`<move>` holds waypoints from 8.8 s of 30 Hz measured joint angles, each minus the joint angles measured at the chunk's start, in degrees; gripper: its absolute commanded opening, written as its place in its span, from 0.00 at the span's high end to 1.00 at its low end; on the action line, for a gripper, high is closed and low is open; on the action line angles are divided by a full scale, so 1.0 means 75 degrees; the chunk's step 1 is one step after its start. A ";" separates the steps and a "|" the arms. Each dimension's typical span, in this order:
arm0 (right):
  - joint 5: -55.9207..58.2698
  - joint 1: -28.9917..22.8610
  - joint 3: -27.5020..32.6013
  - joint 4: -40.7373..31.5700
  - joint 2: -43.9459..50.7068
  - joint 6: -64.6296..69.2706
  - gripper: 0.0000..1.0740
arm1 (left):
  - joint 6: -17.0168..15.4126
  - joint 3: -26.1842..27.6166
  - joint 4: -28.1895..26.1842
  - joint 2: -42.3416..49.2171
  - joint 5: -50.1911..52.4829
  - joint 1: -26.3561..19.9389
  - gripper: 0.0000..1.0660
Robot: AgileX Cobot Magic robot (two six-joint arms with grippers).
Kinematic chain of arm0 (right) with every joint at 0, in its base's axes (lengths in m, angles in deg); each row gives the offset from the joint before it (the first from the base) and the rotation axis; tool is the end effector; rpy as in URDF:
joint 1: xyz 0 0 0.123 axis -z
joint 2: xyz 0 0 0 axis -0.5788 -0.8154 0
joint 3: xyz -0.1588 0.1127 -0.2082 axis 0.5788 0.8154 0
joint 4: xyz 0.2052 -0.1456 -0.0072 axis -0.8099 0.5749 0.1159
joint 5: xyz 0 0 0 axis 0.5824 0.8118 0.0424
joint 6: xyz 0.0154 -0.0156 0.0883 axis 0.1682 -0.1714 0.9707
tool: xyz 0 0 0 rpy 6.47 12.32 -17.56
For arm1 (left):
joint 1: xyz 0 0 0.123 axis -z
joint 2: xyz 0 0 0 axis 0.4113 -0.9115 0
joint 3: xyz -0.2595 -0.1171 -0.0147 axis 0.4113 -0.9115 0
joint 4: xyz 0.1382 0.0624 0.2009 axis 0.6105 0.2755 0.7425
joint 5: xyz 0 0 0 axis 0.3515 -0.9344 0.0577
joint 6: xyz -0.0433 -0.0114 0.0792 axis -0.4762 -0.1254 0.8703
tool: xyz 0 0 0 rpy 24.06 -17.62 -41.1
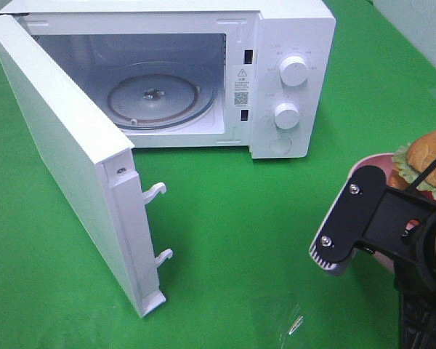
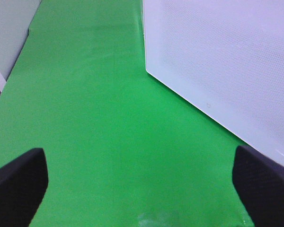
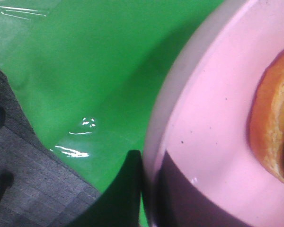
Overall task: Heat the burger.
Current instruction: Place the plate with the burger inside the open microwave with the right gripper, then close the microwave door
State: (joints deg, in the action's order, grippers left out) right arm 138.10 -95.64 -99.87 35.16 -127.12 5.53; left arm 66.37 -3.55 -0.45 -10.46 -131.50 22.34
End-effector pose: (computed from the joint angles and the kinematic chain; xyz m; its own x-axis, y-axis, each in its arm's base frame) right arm 0.1242 0.1363 0.2012 -0.5255 -0.8424 -0.1189 -0.7344 0.5198 -0.4365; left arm -0.0053 -0.0076 0.2784 -0.4359 0.0701 -0.8973 0.0768 0.9962 0.0406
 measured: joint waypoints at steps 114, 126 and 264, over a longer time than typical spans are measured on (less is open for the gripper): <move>-0.5875 0.2445 -0.1451 -0.3690 -0.2315 -1.4591 1.00 | 0.0000 0.0000 0.0000 0.0000 0.0000 0.0000 0.08; -0.6150 0.2437 -0.2406 -0.3552 -0.3170 -1.4568 1.00 | 0.0000 0.0000 0.0000 0.0000 0.0000 0.0000 0.08; -0.4652 0.2437 -0.7364 -0.1711 -0.6478 -1.0244 0.28 | 0.0000 0.0000 0.0053 0.0000 0.0000 0.0000 0.08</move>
State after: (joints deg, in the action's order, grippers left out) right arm 103.20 -77.37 -155.10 22.33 -175.70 -71.30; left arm 66.37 -3.55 -0.05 -10.46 -131.50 22.34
